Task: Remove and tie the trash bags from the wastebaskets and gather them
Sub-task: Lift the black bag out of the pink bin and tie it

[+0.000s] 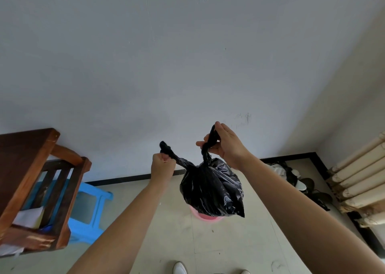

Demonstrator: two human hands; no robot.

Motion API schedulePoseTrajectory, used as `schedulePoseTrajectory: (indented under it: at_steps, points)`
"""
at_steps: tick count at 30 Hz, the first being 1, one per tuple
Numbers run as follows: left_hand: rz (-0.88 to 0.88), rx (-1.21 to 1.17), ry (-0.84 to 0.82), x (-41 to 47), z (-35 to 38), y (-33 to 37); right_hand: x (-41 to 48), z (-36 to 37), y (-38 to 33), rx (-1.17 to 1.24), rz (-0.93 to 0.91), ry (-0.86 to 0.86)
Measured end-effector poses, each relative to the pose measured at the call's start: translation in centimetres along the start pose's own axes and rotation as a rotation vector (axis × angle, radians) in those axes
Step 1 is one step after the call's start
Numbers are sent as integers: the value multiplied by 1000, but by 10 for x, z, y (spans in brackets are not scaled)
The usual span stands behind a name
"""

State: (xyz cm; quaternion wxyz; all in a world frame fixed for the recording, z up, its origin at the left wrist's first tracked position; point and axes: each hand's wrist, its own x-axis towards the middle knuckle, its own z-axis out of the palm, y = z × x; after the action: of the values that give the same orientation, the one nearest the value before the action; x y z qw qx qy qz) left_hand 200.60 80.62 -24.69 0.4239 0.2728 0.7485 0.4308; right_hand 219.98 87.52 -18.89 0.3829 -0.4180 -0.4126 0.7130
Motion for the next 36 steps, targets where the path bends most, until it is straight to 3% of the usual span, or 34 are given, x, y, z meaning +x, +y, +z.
schedulePoseTrajectory:
  at_steps: [4, 7, 11, 13, 17, 19, 24, 29, 32, 36]
  points:
    - [-187, 225, -311, -7, -2, -14, -3, -4, -3, 34, 10, -7]
    - [-166, 298, -428, -7, 9, -10, -7, -9, -9, 32, 20, -20]
    - [-180, 185, -441, 7, 38, 11, -14, -20, -18, 51, 17, -48]
    - [-103, 111, -430, 10, 48, 20, -15, -25, -21, 66, 6, -25]
    - [131, 141, -272, 10, 64, 28, -11, -48, -20, 87, -63, 135]
    - [180, 189, -169, 9, 68, 26, -8, -63, -10, -15, -41, 189]
    - [-48, 95, -28, 13, 71, 24, -13, -59, 31, -264, 63, 353]
    - [-270, -112, -20, 11, 67, 27, -23, -37, 62, -189, 21, 583]
    - [-249, -145, -53, 4, 63, 31, -22, -30, 67, -228, -6, 588]
    - [-194, -129, -138, -3, 55, 33, -9, -28, 58, -511, 235, 411]
